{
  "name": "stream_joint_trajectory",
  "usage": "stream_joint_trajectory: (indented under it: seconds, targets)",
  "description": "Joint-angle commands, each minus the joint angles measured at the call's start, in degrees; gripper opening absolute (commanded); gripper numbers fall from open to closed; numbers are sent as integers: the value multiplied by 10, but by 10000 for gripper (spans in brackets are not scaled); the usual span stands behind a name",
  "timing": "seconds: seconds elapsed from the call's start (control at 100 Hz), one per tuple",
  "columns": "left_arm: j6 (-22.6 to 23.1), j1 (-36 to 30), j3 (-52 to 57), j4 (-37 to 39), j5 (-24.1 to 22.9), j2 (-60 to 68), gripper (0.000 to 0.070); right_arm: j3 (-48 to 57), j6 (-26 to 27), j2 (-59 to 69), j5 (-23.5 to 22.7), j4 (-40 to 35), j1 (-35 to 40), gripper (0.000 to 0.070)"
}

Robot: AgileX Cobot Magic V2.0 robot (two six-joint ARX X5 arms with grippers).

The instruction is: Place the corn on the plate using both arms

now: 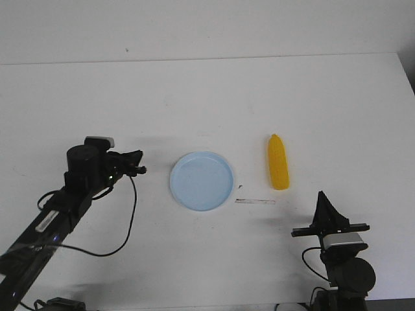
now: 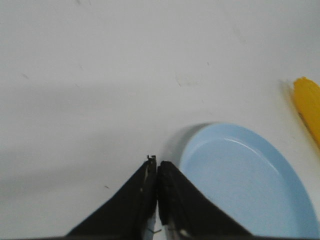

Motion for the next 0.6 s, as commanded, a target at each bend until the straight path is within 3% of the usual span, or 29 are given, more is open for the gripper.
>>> stream_joint_trajectory:
  seconds: [0.0,0.07,0.16,0.36,0.59]
  targets:
    - [52,9,-39,63,-56,-37,0,-1,-3,0,0,6,1,1]
    - [65,21,-87,99,-109,-89,0,-1,-3,0,0,6,1,1]
    - [66,38,-135,121,-140,-150,1,-1,-3,0,0,6,1,1]
    - [158,72,-238,136,-141,-292,1,-1,-3,0,0,6,1,1]
    - [148,97,-326,130,-141,-456,1,-1,-3,0,0,6,1,1]
